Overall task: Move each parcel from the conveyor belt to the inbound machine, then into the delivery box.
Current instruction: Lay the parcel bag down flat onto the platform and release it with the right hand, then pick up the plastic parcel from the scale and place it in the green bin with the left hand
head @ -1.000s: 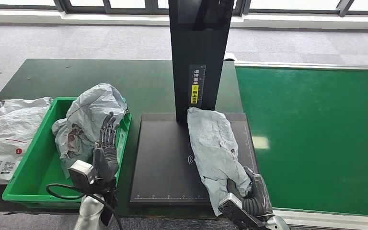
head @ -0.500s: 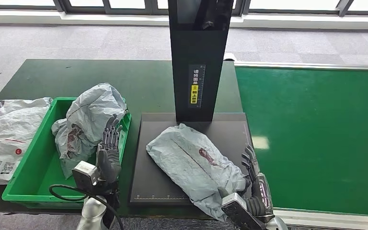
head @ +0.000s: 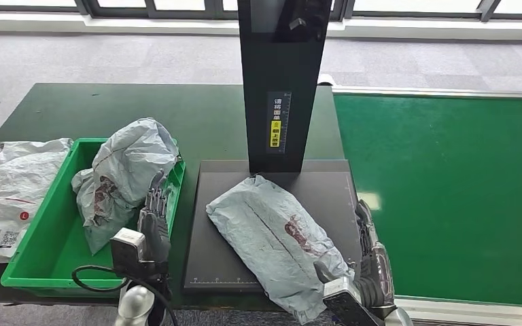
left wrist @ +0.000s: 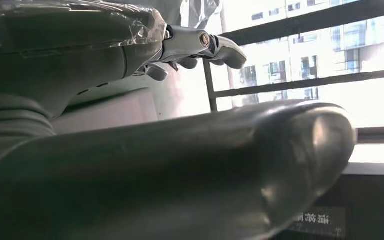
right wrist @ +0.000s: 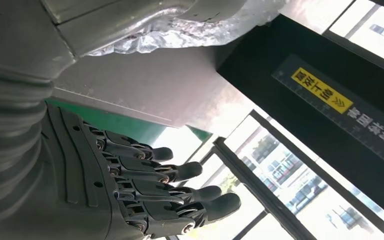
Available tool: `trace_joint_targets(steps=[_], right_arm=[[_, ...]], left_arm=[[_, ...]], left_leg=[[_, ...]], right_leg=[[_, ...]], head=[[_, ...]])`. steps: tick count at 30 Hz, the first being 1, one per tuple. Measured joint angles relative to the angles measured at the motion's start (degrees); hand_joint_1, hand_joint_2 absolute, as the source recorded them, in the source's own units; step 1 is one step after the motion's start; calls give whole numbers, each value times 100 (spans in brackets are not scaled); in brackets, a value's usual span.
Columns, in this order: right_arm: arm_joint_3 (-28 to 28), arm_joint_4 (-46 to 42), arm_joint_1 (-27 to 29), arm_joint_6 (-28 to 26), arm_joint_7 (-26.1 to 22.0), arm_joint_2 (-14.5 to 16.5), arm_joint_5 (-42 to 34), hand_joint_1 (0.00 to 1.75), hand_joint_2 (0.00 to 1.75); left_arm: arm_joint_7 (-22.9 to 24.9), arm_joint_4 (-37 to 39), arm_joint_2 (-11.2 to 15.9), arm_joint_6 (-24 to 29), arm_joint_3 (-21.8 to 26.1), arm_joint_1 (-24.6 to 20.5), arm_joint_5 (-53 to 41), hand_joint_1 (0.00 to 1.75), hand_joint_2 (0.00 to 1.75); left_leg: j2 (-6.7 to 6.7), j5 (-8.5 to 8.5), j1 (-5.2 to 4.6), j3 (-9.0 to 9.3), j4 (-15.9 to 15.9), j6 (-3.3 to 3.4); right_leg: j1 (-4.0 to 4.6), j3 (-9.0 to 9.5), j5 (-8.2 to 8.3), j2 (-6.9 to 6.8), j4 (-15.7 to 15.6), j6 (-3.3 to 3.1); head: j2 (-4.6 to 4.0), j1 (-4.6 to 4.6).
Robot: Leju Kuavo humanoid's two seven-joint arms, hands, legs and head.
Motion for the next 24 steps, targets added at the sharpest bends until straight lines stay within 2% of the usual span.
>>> trace_joint_targets(steps=[4,8,12,15,19,24], right_arm=[[6,-302,94,83,-162,3,-242,0,175],[20,-560,163,178,-246,3,-450,0,175],[77,-654,169,202,-267,1,-532,0,175],[109,-658,149,211,-287,-1,-587,0,175],[116,-654,115,281,-349,-4,-674,0,175],[120,-619,64,416,-442,-10,-794,0,175]], left_arm=[[-17,-13,36,-191,-250,16,-529,0,0],[197,73,112,-87,-674,-84,-1900,0,0],[252,223,151,-39,-1075,-185,-2605,0,175],[247,473,163,0,-1319,-336,-2996,0,175],[268,986,161,116,-1640,-613,-3456,0,0],[378,1898,117,259,-1997,-1048,-3863,0,0]], left_leg=[[-1,-6,-1,-5,0,2],[1,-7,-2,-7,0,2],[5,-7,-2,-6,0,2],[3,-7,-2,-6,0,2],[5,-7,-1,-6,0,2],[4,-7,-2,-6,1,2]], right_leg=[[-1,-3,-2,-1,-1,1],[-1,-5,-2,-1,-2,1],[-1,-8,-1,4,-3,2],[-1,-6,-1,2,-2,2],[-1,-7,-1,2,-2,2],[-1,-6,0,2,-2,2]], head=[[0,0],[0,1],[0,1],[0,-1],[0,0],[0,1]])
